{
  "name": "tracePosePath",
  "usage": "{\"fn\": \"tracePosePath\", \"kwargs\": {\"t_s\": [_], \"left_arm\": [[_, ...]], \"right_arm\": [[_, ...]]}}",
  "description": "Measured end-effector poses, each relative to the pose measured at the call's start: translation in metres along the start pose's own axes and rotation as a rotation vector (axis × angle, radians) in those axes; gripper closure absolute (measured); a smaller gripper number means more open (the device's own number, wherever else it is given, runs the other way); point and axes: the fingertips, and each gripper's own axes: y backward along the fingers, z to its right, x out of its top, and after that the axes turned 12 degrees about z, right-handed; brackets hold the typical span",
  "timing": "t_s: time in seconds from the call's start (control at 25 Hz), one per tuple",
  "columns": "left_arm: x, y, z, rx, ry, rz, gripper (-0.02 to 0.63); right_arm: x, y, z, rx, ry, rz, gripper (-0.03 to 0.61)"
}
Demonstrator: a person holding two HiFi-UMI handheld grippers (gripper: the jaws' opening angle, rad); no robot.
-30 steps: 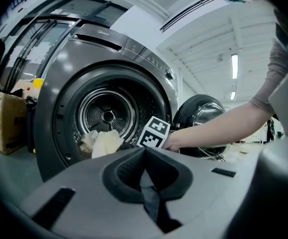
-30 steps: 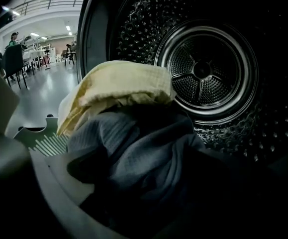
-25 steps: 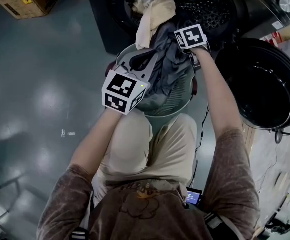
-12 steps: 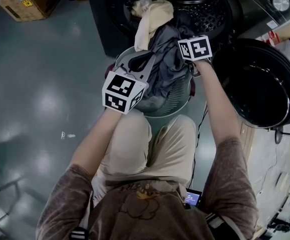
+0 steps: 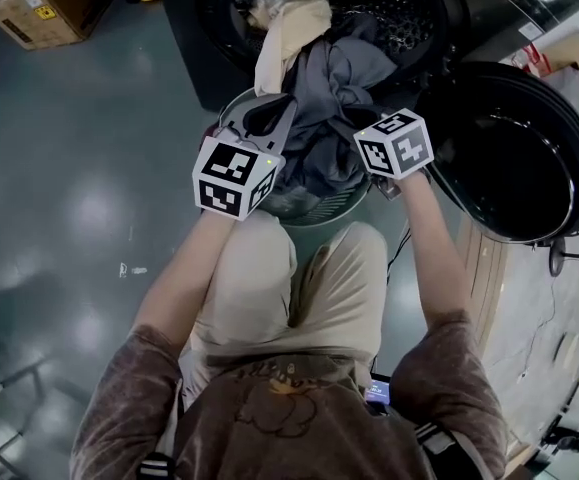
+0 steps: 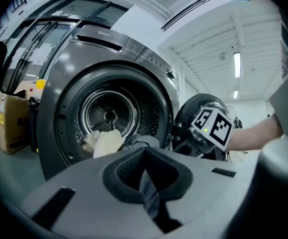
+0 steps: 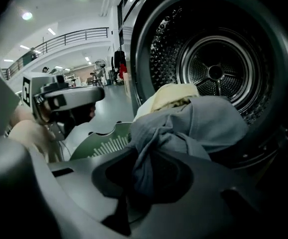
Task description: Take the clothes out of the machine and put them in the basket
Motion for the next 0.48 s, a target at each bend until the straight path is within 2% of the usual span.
{"fn": "tracePosePath", "kwargs": {"t_s": [0.16,0.28,0.4,0.48], "left_arm": [[0.001,-0.001,0.003,0.001,-0.004,-0.001,0.609],[0.001,-0.002,0.006,0.003,-0.01,-0.002,0.609],[0.003,0.0,0.006,0.009,-0.014,0.001,0.609],[0.005,0.002,0.006,0.013,-0.014,0.005,0.609]], "right_arm": [[-0.018,0.015,-0.037,0.08,-0.009,-0.013,0.508],[-0.038,0.021,-0.074,0.183,-0.014,-0.051,0.508],[-0.052,0.026,-0.108,0.278,0.041,-0.078,0.5],[-0.052,0.029,-0.116,0.278,0.103,-0.064,0.474]]}}
